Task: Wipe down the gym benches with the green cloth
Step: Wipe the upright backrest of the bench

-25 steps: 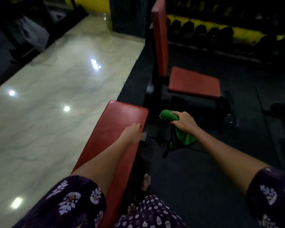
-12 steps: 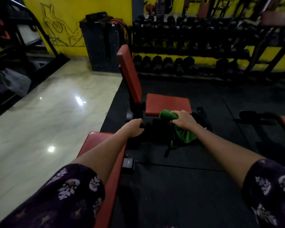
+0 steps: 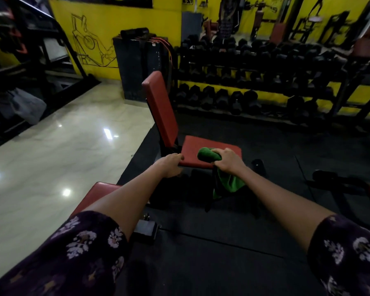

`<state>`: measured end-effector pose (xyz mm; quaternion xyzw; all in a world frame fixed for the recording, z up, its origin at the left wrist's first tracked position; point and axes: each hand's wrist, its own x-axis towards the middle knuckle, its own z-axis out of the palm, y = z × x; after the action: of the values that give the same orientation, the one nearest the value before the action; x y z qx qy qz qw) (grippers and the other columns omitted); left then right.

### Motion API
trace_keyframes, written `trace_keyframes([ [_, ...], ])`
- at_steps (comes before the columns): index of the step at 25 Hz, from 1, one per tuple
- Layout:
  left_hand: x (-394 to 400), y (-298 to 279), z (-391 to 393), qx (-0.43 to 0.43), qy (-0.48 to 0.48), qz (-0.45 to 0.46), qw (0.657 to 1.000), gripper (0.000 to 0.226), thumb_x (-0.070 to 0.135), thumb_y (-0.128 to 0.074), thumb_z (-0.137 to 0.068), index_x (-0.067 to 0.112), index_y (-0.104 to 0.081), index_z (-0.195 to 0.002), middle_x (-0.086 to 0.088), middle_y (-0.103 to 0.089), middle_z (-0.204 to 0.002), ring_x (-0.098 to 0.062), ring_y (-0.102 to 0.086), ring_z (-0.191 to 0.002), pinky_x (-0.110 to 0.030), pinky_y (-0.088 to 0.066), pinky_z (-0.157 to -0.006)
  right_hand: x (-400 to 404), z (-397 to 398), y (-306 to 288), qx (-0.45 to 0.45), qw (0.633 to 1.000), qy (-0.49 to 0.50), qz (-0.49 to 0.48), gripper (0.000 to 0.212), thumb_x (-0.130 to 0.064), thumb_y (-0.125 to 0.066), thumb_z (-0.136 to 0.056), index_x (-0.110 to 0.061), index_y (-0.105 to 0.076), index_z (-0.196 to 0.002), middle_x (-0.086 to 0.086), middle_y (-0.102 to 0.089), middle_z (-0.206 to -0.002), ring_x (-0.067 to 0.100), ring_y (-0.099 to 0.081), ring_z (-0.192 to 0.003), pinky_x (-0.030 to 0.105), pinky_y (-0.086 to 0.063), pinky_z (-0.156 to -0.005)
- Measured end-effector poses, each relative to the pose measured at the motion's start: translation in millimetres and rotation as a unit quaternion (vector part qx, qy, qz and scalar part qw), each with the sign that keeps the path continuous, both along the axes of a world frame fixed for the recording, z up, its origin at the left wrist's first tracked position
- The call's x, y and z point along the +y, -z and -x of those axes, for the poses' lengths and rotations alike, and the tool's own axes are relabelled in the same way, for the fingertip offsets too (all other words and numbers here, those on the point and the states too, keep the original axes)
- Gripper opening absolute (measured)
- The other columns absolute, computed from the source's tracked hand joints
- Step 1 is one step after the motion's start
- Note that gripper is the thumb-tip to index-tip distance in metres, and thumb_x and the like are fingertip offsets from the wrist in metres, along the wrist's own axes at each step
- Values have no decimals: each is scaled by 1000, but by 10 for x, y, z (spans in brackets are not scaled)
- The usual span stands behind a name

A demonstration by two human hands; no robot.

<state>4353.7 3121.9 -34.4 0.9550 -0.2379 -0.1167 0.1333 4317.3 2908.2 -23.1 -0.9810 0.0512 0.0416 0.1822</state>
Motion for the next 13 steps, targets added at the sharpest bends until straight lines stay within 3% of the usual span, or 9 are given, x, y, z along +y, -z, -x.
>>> trace_keyframes([
  [5, -12, 94, -322, 18, -62, -9, 998, 44, 22, -55, -89, 8, -47, -130, -13, -49, -132, -29, -46, -123, -37, -38, -101, -41, -510, 116, 9, 998, -52, -35, 54, -28, -56, -89, -30, -41, -141, 14, -46, -123, 31, -52, -111, 31, -41, -90],
  [13, -49, -41, -1814, 7, -140, 14, 990, 41, 14, -53, -92, 3, -46, -131, -16, -47, -135, -27, -45, -125, -29, -34, -97, 9, -2150, 132, -11, 991, -127, -42, 56, -27, -55, -90, -32, -38, -143, 12, -43, -119, 31, -51, -111, 35, -43, -93],
])
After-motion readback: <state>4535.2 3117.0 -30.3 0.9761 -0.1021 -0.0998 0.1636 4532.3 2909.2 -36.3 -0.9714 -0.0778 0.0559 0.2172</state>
